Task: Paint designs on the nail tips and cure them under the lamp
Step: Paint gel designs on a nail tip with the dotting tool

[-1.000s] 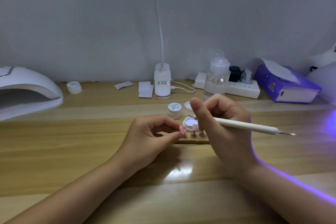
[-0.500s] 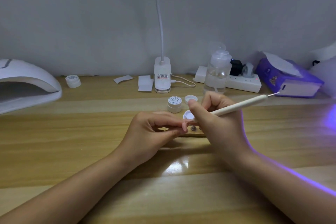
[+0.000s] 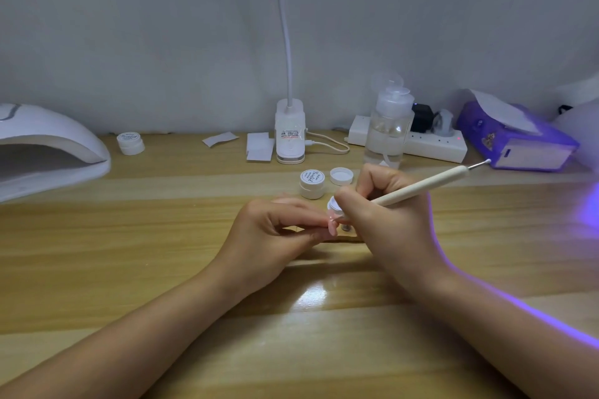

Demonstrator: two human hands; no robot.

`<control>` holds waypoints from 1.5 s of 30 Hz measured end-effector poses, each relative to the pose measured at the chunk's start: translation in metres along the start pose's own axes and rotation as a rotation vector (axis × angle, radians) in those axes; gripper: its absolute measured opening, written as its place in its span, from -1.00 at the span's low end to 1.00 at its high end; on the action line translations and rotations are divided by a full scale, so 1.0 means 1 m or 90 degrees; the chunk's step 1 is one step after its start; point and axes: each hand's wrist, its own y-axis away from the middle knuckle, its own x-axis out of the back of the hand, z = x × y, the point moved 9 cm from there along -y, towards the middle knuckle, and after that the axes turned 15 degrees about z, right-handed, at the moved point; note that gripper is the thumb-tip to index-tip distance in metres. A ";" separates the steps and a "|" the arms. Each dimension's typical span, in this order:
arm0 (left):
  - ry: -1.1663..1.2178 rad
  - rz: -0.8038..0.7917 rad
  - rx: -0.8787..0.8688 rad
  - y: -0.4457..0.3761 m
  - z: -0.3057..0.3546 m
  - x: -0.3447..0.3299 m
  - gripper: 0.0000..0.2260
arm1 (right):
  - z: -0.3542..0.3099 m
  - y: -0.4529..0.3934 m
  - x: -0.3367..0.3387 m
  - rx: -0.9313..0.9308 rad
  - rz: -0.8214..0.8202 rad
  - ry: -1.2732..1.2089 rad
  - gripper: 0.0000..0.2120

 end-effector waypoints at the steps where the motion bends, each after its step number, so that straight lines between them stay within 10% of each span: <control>1: 0.000 -0.002 -0.001 0.000 0.000 0.000 -0.84 | 0.000 0.000 0.000 -0.001 0.000 0.001 -0.71; 45: -0.014 -0.017 -0.022 0.000 0.003 -0.002 -0.88 | 0.000 0.001 0.001 0.027 -0.005 0.036 -0.66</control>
